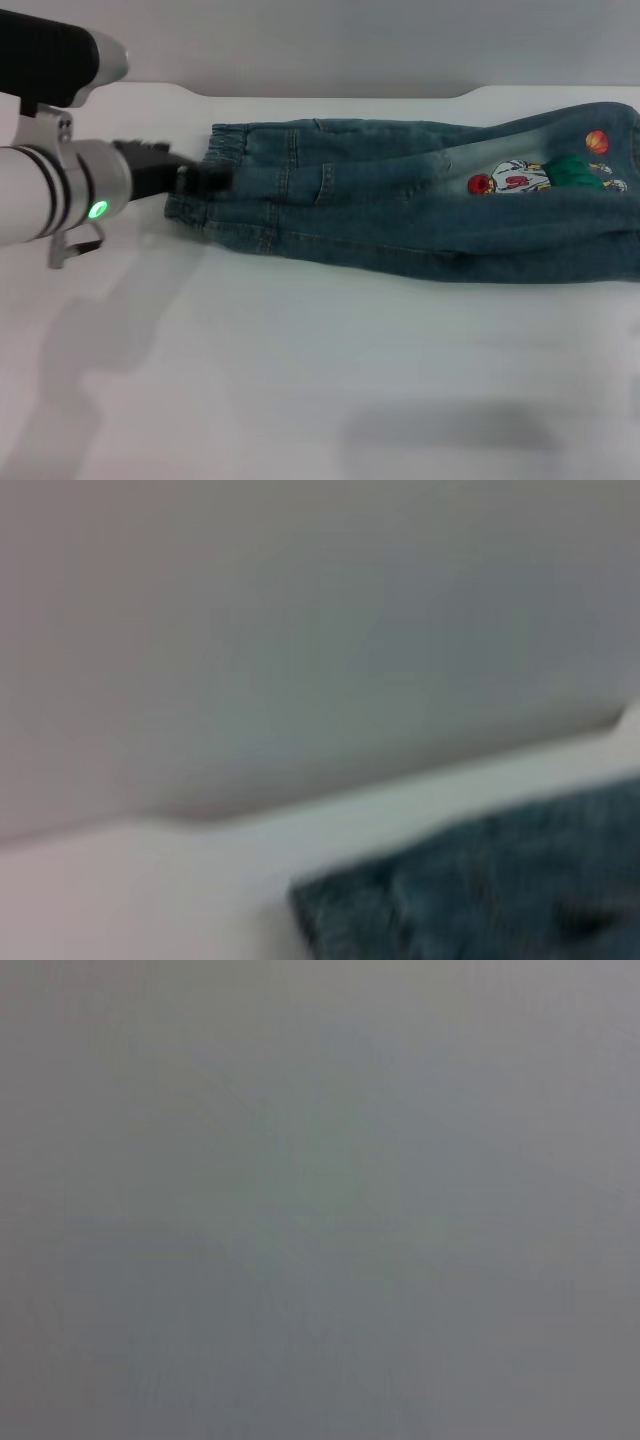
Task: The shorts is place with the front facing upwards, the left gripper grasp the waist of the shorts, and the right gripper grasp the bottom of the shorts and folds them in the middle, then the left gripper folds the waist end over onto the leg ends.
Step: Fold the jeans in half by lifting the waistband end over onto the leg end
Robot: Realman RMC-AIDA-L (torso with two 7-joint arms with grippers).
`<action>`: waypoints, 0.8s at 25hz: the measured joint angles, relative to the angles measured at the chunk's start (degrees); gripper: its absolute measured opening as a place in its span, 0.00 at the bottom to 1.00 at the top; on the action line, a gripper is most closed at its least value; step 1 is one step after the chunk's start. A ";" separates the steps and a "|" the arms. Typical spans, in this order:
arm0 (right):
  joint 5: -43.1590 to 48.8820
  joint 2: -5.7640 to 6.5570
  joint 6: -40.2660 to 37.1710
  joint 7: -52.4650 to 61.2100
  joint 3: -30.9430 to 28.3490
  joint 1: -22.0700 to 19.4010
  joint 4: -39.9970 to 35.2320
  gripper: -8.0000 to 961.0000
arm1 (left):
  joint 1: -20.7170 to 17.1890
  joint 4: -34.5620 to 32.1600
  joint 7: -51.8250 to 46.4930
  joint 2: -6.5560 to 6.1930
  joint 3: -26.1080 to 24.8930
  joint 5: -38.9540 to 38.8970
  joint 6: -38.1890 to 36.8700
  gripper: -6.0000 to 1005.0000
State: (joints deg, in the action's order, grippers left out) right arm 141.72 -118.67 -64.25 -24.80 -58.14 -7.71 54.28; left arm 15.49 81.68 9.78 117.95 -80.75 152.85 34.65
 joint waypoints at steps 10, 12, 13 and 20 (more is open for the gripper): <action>0.18 0.20 8.25 0.60 -2.70 -0.51 3.63 0.85 | 4.07 -4.40 1.49 -0.14 -6.07 3.16 12.80 0.83; 0.25 0.20 8.29 0.62 -2.78 -0.51 3.64 0.84 | 4.72 -5.51 1.73 -0.13 -6.28 3.16 12.75 0.83; 0.25 0.20 8.29 0.63 -2.79 -0.50 3.64 0.84 | 4.72 -5.51 1.73 -0.13 -6.28 3.16 12.75 0.83; 0.26 -0.05 7.96 0.32 -2.76 -1.40 3.88 0.84 | 7.13 -8.26 2.42 0.02 -6.62 3.21 12.10 0.82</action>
State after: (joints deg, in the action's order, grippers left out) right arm 141.99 -118.72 -56.30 -24.48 -60.90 -9.10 58.15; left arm 22.61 73.42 12.20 117.98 -87.38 156.06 46.75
